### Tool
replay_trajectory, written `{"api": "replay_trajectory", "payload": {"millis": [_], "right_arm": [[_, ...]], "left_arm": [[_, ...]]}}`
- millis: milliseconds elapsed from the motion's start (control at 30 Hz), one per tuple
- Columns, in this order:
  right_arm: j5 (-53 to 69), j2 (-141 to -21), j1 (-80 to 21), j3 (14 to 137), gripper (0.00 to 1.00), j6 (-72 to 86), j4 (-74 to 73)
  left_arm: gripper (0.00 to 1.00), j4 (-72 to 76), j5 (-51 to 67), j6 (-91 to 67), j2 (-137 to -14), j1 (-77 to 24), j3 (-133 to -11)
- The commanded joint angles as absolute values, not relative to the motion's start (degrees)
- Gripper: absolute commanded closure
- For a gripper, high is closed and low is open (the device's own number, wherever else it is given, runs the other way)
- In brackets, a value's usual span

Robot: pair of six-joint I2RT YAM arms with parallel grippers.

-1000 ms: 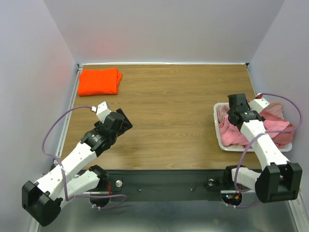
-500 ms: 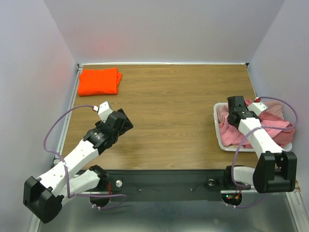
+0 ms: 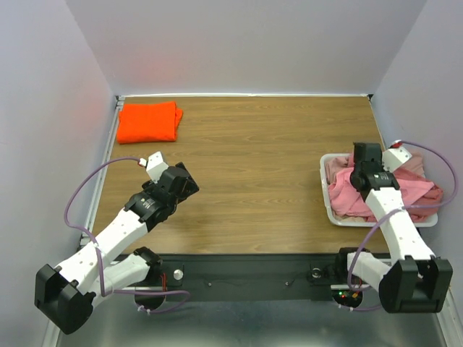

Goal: Fold and stack the t-shirts
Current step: Grab the tshirt from the pile, then move the tshirt to the center of the board

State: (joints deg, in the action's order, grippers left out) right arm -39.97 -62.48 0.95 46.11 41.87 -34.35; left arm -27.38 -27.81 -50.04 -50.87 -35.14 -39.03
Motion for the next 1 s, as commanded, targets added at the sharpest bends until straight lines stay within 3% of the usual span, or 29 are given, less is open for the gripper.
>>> {"api": "replay_trajectory", "payload": {"millis": [0,333,533,667,967], "right_arm": [[-39.2,-56.6,1.2,52.9,1.0,38.7,-31.7],[-25.2,-57.5,1.2,75.1,1.0,31.4,-27.9],[2.7,-71.4,1.2,91.1,1.0,28.0,-23.6],[23.8,-85.6,0.8,108.2,1.0,30.4,-20.7],[35.4,-110.8,-18.1,145.9,1.0,31.0,-19.3]], "left_arm": [[0.02,-27.5,-30.1,-50.1,-49.9,-35.0,-41.6],[0.02,-27.2,-29.9,-50.1,-49.7,-35.0,-41.3],[0.02,-27.0,-30.1,-50.0,-48.8,-35.0,-41.4],[0.02,-27.3,-29.9,-49.9,-48.2,-35.0,-41.7],[0.02,-29.1,-30.8,-51.2,-47.7,-34.9,-42.6]]}}
